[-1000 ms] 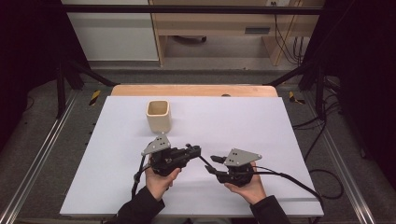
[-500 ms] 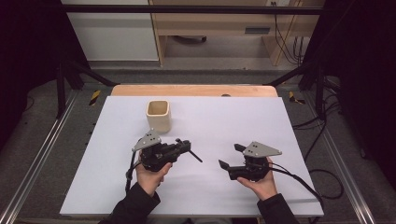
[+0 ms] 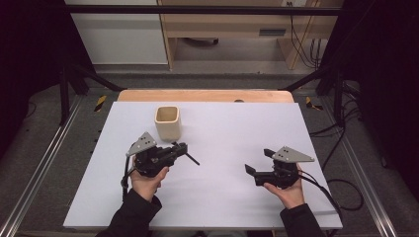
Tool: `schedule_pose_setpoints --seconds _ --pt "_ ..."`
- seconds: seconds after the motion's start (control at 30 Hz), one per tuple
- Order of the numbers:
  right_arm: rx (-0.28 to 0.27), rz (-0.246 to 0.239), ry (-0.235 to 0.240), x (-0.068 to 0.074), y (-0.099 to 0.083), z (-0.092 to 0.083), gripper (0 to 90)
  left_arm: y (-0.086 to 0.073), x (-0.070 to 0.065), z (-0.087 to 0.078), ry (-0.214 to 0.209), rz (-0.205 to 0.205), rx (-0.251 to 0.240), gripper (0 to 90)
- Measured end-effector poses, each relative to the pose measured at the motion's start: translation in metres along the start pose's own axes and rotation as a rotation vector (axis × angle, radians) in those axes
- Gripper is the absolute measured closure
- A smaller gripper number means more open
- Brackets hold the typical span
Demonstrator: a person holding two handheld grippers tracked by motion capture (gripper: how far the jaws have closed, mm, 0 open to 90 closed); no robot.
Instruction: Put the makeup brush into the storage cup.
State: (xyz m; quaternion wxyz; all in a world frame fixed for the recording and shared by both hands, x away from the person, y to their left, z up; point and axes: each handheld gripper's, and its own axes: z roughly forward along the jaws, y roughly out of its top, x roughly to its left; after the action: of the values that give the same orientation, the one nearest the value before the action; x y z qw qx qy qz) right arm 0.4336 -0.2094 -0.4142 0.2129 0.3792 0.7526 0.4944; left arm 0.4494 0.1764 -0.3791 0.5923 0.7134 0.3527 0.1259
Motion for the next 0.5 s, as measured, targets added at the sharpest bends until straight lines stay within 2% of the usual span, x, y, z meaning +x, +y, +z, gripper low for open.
schedule_pose_setpoints --seconds 0.1,0.37,0.5 --pt "-0.003 0.017 -0.011 -0.004 0.000 -0.002 11.3 0.003 0.005 -0.006 0.023 -0.002 0.001 83.4" --pt "-0.004 0.029 -0.034 -0.009 -0.001 -0.006 10.9 0.008 0.016 -0.017 0.094 0.007 0.007 83.4" --pt "-0.002 0.032 -0.048 -0.011 -0.001 -0.007 10.7 0.010 0.020 -0.020 0.116 0.010 0.013 83.4"
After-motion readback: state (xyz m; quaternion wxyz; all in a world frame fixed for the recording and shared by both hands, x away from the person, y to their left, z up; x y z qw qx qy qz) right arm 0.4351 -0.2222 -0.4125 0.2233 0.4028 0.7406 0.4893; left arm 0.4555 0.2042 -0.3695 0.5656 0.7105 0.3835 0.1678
